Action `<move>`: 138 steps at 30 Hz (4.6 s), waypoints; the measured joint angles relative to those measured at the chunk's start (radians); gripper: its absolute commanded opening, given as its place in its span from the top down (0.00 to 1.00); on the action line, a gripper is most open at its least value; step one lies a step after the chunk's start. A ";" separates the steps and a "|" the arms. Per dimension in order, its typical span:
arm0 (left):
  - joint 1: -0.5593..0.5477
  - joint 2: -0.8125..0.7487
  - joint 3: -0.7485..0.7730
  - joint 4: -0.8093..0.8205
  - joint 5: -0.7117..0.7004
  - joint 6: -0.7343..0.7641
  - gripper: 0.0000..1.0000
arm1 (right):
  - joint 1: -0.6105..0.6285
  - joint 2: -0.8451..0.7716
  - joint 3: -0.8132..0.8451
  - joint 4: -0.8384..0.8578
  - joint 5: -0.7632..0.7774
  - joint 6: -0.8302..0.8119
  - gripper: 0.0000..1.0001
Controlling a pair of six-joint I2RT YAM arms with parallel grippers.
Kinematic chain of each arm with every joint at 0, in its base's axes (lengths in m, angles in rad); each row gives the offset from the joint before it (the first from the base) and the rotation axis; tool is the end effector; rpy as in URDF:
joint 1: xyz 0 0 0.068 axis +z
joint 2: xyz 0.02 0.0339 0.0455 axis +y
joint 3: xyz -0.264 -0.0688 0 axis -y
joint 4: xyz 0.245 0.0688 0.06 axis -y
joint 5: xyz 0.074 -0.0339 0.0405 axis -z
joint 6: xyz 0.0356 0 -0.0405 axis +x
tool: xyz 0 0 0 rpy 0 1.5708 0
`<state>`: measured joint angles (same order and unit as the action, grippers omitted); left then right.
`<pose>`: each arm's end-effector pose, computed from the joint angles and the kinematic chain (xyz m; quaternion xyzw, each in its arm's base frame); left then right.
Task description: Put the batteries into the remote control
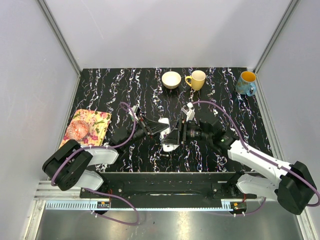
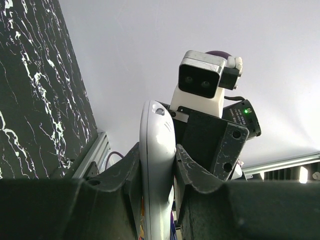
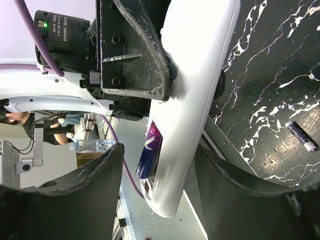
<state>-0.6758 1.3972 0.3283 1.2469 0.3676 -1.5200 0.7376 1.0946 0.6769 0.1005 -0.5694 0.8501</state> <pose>0.1874 -0.1666 0.2066 -0.1305 0.6327 -0.7249 0.2392 0.1692 0.1797 0.2712 -0.1208 0.7853 0.5609 0.2325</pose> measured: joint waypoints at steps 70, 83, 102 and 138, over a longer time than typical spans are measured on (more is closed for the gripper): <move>0.156 -0.137 -0.043 -0.008 0.003 0.110 1.00 | -0.084 -0.083 0.244 -0.421 0.156 -0.190 0.00; 0.201 -0.344 -0.190 -0.133 -0.028 0.138 1.00 | -0.098 0.202 0.259 -0.531 0.803 -0.293 0.04; 0.210 -0.657 -0.238 -0.542 -0.092 0.267 1.00 | -0.299 0.972 0.858 -0.538 0.908 -0.352 0.08; 0.211 -0.633 -0.238 -0.567 -0.077 0.275 1.00 | -0.340 1.140 1.012 -0.547 0.885 -0.435 0.46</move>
<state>-0.4648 0.7639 0.0902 0.6800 0.2905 -1.2453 0.3977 2.2345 1.6886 -0.4469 0.3161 0.4156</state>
